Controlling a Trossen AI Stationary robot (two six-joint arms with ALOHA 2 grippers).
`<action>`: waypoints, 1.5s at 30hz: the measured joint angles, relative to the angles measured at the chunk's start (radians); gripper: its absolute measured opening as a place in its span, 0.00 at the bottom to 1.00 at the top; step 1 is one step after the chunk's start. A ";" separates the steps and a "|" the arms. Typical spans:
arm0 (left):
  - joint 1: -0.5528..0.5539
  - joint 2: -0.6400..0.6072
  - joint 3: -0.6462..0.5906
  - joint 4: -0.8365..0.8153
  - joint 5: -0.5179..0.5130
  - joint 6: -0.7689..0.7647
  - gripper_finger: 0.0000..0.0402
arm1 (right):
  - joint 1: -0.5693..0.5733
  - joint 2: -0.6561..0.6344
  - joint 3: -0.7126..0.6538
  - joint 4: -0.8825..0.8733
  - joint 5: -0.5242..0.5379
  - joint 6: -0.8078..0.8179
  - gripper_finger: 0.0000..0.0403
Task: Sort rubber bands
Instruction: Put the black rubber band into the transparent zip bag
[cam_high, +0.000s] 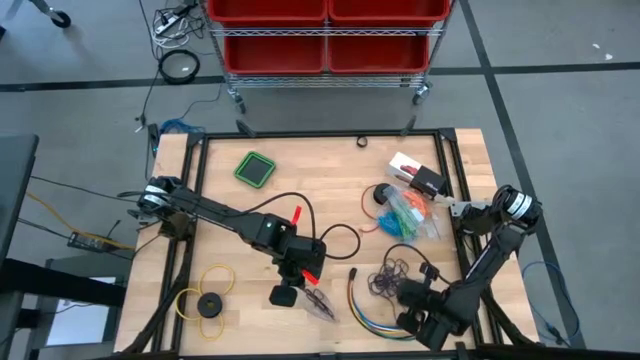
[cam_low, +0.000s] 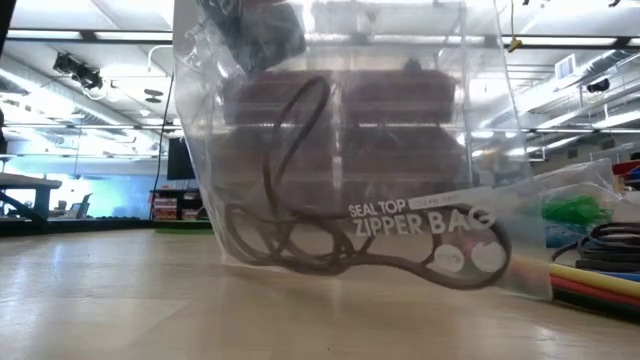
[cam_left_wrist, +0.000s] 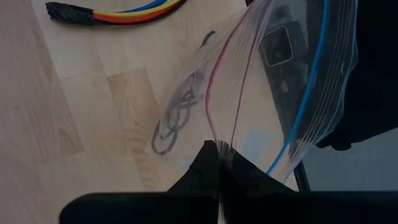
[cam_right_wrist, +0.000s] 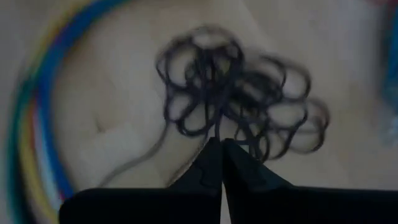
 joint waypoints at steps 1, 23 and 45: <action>0.000 0.000 0.000 0.000 0.000 0.000 0.00 | 0.000 0.000 0.029 -0.032 0.019 -0.006 0.00; 0.000 0.000 0.000 0.007 -0.002 0.000 0.00 | -0.043 -0.004 0.513 -0.256 0.392 -0.409 0.00; 0.000 0.000 0.000 0.008 -0.006 0.002 0.00 | -0.209 -0.004 0.539 0.290 0.300 -1.097 0.00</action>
